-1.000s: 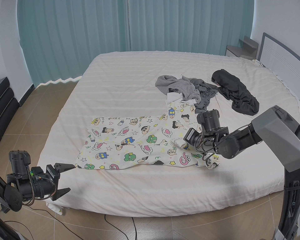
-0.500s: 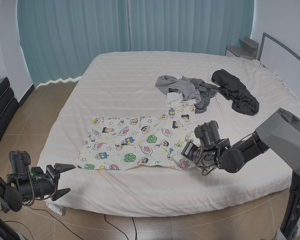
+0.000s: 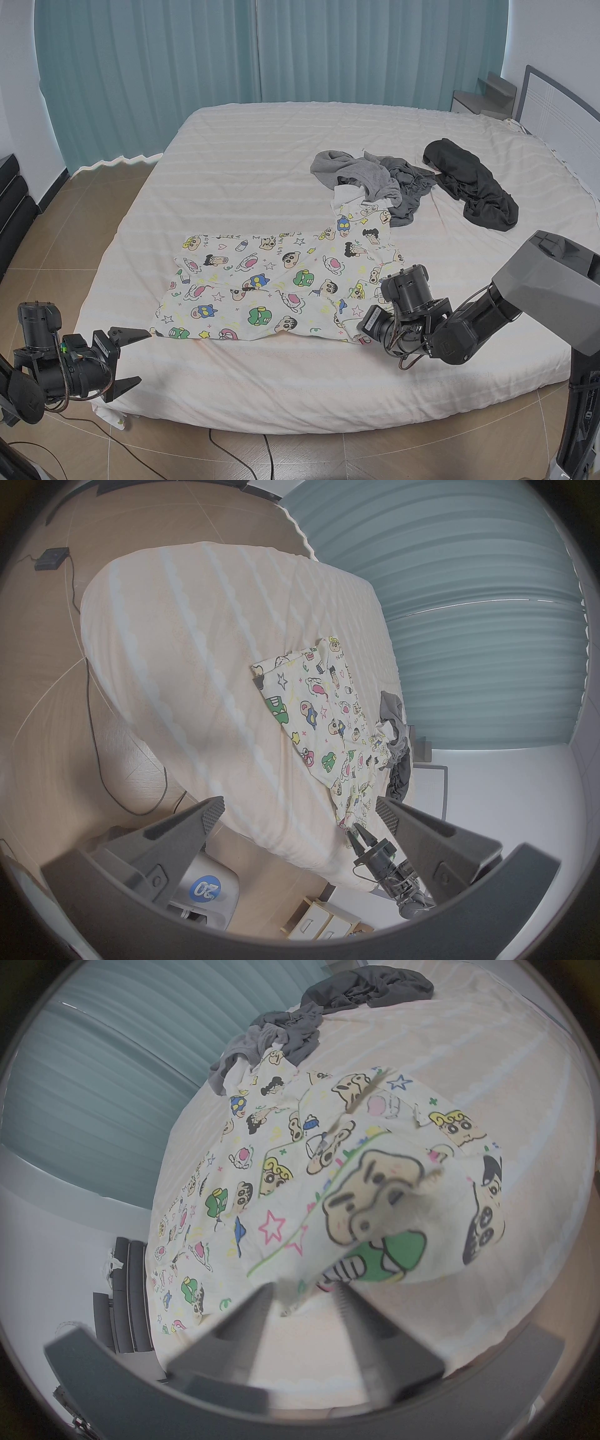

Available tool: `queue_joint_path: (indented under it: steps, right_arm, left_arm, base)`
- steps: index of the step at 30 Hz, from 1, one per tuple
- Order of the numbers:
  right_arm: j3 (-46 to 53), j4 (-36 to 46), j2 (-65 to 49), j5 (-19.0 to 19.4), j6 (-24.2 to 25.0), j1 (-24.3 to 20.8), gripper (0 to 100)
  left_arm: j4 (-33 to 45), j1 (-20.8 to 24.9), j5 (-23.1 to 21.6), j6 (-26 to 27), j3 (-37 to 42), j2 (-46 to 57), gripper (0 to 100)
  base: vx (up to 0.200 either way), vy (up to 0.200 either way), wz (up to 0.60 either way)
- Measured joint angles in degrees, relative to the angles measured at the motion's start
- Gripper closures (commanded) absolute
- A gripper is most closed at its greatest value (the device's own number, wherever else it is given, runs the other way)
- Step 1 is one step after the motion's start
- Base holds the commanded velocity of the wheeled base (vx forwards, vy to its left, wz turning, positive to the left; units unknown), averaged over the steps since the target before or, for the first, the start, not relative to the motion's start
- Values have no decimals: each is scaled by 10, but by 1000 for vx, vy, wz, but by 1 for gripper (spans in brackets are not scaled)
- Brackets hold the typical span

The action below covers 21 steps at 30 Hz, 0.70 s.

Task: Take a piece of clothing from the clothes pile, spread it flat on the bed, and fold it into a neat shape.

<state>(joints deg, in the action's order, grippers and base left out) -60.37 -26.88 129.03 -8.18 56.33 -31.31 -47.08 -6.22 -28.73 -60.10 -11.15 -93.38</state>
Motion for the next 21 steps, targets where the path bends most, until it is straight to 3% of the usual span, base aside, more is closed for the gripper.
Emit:
queue_joint_path:
  steps: [11,21]
  right_arm:
    - [74,-30,-84,24,24,-3,0]
    - [161,-99,-147,150,27,91,0]
  left_arm:
    - [0,0,0,0,0,0,0]
    - [0,1,0,0,1,0,0]
  base:
    - [0,0,0]
    - [0,0,0]
